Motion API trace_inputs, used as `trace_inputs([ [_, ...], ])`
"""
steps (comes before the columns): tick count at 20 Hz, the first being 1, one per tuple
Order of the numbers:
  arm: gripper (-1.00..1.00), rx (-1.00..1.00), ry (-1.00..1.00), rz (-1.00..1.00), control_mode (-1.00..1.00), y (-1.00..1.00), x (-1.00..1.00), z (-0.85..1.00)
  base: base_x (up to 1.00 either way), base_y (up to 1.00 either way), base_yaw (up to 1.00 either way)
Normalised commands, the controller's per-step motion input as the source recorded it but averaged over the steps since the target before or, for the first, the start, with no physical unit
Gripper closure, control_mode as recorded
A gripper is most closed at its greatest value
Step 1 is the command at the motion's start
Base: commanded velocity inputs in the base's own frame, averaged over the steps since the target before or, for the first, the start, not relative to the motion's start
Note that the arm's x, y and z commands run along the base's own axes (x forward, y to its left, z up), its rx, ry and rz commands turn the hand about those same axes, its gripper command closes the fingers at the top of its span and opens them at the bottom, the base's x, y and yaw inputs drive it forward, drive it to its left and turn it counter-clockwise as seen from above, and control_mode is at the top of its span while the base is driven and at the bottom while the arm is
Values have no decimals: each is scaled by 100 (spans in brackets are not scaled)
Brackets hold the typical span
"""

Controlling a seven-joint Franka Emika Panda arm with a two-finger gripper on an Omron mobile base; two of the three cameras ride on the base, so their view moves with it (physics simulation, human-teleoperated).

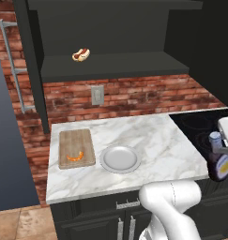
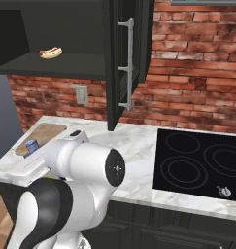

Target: Pick the shrimp from the plate and place it on the cutting board. Then pick the condiment bottle from the cabinet and place it next to the cutting board.

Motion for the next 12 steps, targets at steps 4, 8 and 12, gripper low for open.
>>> trace_inputs([
  [4,100,16,-12,0,-100,-19,6,-14,0,0,0],
  [8,100,17,-10,0,-100,-16,19,-25,0,0,0],
  [12,100,15,-7,0,-100,-7,15,-35,0,0,0],
])
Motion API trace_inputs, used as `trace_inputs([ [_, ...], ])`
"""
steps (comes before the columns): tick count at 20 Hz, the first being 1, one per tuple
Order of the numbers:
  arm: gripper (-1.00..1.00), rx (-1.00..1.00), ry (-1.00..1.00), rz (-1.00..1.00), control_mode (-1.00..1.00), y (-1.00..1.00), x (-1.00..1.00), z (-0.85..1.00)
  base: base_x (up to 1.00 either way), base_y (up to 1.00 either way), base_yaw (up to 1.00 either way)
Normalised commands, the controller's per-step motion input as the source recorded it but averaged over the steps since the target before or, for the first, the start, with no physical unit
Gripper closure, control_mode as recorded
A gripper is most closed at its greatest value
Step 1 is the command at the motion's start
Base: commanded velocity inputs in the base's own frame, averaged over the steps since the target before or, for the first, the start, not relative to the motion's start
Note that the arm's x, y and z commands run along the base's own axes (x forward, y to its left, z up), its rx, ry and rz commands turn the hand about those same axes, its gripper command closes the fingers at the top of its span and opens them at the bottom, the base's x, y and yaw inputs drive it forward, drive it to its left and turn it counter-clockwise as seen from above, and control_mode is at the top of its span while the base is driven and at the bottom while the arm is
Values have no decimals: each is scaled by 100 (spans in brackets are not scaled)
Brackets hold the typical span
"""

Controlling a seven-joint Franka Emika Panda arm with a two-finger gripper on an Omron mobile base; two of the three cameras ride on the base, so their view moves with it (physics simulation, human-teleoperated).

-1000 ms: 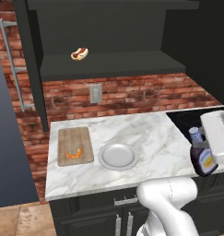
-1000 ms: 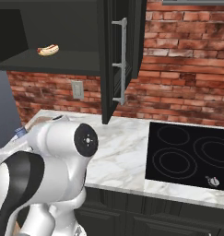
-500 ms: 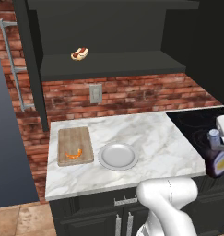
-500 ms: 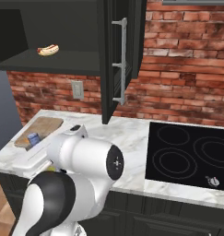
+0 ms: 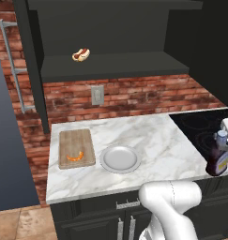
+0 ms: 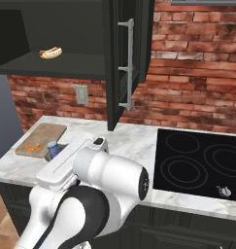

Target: Pick the shrimp from the plate and place it on the cutting board. Then pick the condiment bottle from the cabinet and place it next to the cutting board.

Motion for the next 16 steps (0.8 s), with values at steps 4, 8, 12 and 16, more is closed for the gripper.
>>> trace_inputs([
  [4,100,16,-5,0,-100,-1,8,-41,0,0,0],
  [8,100,14,-5,0,-100,0,8,-40,0,0,0],
  [12,100,8,-5,0,-100,0,25,-32,0,0,0],
  [16,100,1,-5,0,-100,0,37,-23,0,0,0],
])
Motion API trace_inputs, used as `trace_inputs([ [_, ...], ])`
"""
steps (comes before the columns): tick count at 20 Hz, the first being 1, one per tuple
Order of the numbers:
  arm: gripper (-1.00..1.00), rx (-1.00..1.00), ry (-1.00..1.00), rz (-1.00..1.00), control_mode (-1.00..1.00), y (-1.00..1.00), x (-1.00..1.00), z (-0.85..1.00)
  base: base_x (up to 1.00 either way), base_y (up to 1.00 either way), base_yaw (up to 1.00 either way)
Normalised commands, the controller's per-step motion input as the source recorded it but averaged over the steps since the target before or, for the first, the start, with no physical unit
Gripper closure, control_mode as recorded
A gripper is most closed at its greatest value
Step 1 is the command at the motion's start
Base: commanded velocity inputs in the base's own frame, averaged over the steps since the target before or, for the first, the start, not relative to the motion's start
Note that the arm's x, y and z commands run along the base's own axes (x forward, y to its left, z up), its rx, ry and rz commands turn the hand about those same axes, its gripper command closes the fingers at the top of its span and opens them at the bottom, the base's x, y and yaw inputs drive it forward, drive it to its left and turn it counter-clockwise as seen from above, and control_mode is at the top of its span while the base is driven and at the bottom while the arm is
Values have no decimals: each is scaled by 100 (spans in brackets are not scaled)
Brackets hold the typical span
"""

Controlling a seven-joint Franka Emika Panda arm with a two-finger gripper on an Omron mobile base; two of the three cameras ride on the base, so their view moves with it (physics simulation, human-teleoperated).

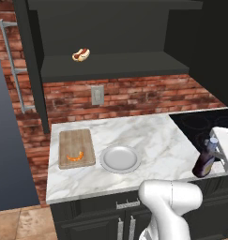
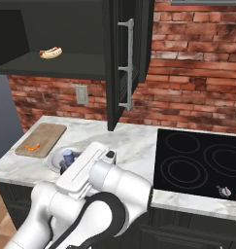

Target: Pick the shrimp from the plate and place it on the cutting board. Then pick the condiment bottle from the cabinet and place it next to the cutting board.

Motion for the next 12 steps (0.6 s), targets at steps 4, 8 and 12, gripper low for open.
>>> trace_inputs([
  [4,100,0,-8,0,-100,0,38,-21,0,0,0],
  [8,100,0,-10,0,-100,0,26,-23,0,0,0],
  [12,100,0,-9,0,-100,0,15,-34,0,0,0],
])
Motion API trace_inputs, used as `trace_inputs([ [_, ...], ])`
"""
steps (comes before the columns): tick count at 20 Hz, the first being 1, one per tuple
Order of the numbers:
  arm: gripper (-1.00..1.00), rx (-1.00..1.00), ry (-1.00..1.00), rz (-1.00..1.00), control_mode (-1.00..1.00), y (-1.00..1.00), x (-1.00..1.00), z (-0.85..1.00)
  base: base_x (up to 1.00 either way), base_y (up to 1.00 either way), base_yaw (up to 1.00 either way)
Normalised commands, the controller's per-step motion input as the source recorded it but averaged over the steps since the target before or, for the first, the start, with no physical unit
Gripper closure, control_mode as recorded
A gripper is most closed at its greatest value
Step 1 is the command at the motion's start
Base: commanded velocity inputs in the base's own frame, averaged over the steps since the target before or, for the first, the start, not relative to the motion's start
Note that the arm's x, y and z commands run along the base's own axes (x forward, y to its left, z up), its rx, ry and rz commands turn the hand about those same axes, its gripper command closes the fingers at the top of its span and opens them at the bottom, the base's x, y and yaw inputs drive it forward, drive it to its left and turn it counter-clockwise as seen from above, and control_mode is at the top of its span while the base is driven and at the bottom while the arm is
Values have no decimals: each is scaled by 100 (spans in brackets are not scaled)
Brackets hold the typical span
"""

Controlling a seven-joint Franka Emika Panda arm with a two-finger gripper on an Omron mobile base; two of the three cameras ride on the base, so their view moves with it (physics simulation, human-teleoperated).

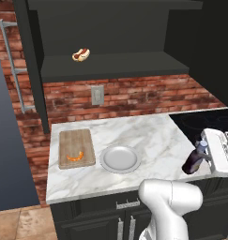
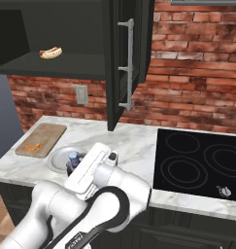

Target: Pick the shrimp from the plate and place it on the cutting board. Then pick the condiment bottle from the cabinet and place it next to the cutting board.

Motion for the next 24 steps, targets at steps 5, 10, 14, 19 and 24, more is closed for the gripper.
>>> trace_inputs([
  [5,100,0,-5,0,-100,0,15,-42,0,0,0],
  [10,100,0,-3,0,-100,0,19,-39,0,0,0],
  [14,100,0,-3,0,-100,0,25,-34,0,0,0],
  [19,100,0,-2,0,-100,0,24,-28,0,0,0],
  [24,100,0,-1,0,-100,0,26,-23,0,0,0],
])
